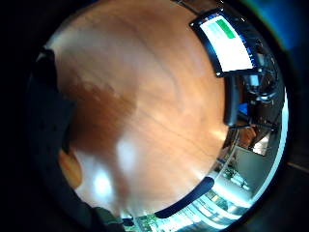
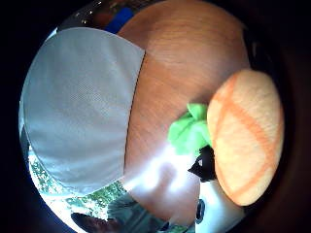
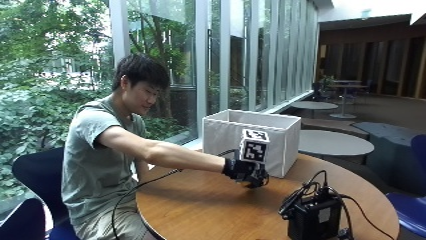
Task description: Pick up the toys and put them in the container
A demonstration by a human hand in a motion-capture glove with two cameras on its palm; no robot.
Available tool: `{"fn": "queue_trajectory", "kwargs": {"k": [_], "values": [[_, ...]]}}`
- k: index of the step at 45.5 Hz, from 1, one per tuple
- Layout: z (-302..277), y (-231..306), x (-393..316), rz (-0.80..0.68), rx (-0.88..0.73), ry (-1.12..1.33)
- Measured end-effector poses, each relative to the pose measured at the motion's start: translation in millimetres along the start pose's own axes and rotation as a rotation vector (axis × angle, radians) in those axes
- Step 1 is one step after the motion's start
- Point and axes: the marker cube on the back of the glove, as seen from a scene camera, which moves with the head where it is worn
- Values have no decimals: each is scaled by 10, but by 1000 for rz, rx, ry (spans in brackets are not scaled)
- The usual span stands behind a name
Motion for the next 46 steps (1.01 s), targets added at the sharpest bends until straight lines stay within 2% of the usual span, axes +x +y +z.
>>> {"fn": "queue_trajectory", "kwargs": {"k": [4,9,13,18,24,27,30,37,39,43,46], "values": [[-111,104,-172,-115,-38,-13],[-813,200,368,-147,-33,-106],[-1055,242,384,-124,-13,-126],[-1679,384,-45,52,100,-99],[-2262,597,-249,0,160,-114],[-2447,721,-431,-95,181,-60],[-2691,772,-613,-27,200,-153],[-2807,841,-1178,-9,230,-28],[-2853,852,-1338,-50,228,-71],[-2795,908,-1891,-208,232,44],[-2768,914,-2231,-227,231,75]]}}
